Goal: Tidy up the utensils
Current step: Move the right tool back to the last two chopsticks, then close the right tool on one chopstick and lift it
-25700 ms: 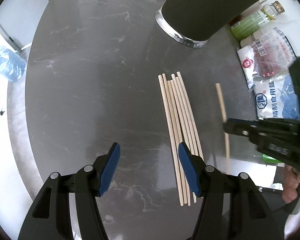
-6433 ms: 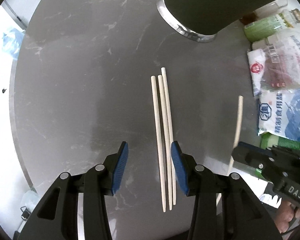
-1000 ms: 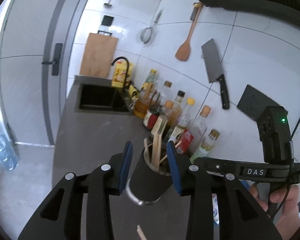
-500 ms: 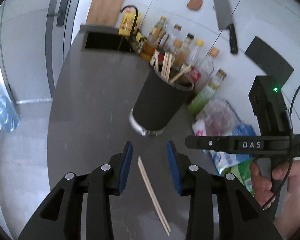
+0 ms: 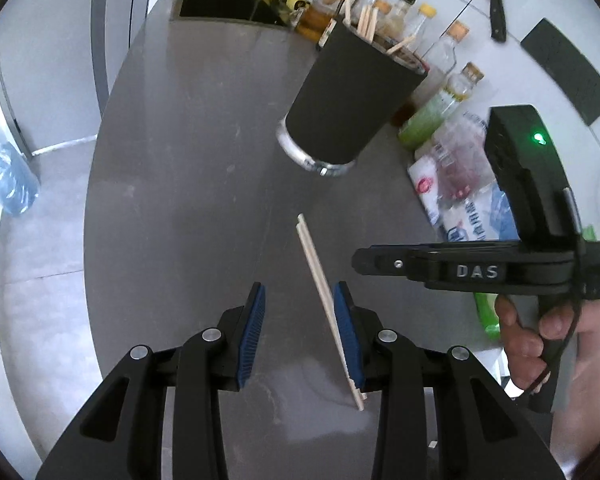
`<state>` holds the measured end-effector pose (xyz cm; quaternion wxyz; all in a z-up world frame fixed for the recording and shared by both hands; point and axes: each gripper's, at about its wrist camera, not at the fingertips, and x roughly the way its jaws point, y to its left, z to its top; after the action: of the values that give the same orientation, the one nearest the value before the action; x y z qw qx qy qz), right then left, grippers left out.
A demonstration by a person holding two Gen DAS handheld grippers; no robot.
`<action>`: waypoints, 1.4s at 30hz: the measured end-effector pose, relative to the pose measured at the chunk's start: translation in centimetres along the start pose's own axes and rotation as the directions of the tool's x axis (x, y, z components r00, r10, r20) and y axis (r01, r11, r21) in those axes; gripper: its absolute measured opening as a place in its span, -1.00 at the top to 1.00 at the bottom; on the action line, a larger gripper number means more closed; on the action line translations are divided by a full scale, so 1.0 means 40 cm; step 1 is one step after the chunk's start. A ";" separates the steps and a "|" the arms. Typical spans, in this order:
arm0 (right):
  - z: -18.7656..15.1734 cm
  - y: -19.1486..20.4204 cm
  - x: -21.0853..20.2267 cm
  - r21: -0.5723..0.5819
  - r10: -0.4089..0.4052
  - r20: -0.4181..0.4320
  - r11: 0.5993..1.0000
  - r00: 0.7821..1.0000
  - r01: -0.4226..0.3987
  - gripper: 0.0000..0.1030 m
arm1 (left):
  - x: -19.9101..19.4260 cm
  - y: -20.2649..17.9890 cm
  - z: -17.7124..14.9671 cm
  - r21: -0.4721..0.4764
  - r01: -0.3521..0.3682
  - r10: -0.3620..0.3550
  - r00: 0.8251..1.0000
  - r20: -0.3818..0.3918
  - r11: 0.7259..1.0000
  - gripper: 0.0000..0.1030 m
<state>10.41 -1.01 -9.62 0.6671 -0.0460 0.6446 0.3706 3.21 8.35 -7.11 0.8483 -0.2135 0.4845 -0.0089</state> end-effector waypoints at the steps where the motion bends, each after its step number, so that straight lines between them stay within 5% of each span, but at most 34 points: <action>1: 0.001 -0.004 0.014 0.002 -0.002 -0.014 1.000 1.000 0.002 0.56 | 0.004 0.002 -0.003 -0.003 -0.001 0.001 1.000 -0.004 1.000 0.33; 25: 0.032 0.020 0.117 -0.010 -0.193 -0.104 0.981 0.976 0.193 0.85 | 0.053 0.054 -0.057 -0.016 0.034 -0.035 0.997 -0.068 0.999 0.33; 39: 0.075 0.107 0.165 -0.078 -0.416 -0.176 0.909 0.892 0.409 0.91 | 0.051 0.062 -0.068 -0.023 0.047 -0.048 0.996 -0.069 0.999 0.33; 42: 0.075 0.092 0.158 -0.075 -0.392 -0.185 0.920 0.901 0.384 0.91 | 0.046 0.063 -0.067 -0.029 0.050 -0.051 0.997 -0.053 0.998 0.33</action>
<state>10.18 5.99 -13.23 0.6597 -0.2219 0.6782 0.2358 1.49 9.29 -10.73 0.8314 -0.2371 0.5016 -0.0293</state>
